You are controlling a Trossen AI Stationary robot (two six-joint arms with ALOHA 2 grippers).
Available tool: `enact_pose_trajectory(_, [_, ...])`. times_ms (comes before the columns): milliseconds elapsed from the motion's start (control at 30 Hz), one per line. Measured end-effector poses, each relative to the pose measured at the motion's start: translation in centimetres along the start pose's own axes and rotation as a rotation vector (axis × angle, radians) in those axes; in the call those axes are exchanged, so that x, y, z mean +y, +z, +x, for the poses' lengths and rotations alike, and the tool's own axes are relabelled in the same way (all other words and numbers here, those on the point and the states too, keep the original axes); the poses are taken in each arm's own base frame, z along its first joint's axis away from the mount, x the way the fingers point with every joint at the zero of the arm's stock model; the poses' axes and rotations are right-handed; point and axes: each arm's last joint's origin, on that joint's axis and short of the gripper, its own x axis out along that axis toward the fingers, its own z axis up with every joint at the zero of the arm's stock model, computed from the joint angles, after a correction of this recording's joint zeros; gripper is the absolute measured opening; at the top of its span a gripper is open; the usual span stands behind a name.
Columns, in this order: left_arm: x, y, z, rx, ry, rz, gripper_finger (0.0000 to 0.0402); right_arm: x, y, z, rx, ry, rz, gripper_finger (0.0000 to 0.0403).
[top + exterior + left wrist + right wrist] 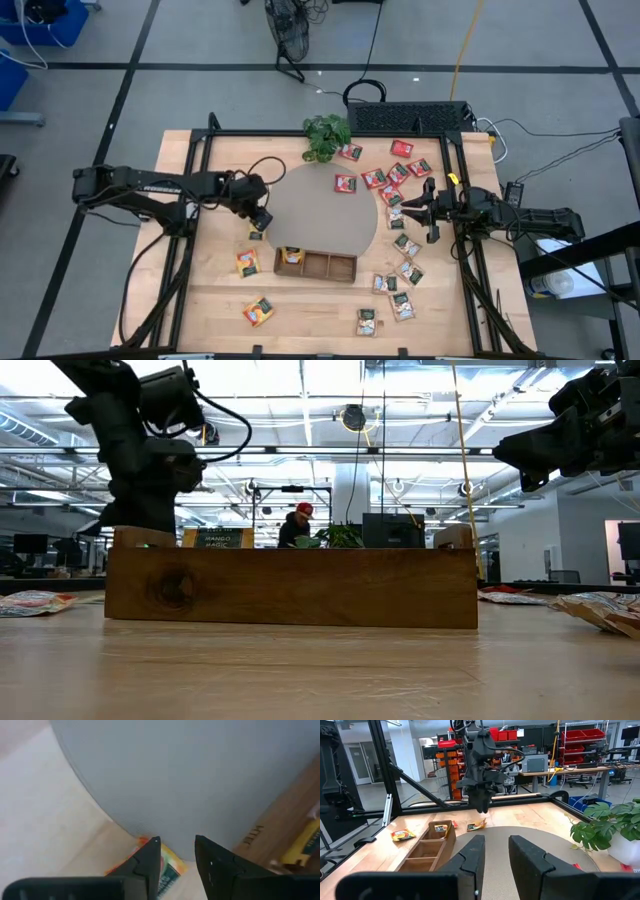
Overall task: Pick & Place Tea
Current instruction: Put the top orange tea bag into the left slot of the wooden organizer
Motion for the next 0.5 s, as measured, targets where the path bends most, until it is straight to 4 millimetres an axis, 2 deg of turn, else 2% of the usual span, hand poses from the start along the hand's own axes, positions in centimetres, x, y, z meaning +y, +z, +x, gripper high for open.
enact_pose_trajectory(233, [-0.4,-1.4,1.2,0.023,0.155,-0.037,0.0124,0.0,0.0,0.0,0.000,0.000,0.000,0.0075])
enact_pose_trajectory(500, [-1.3,-2.4,1.8,0.000,0.195,-0.126,0.0124,0.0,0.0,0.0,0.001,0.000,0.000,0.0075])
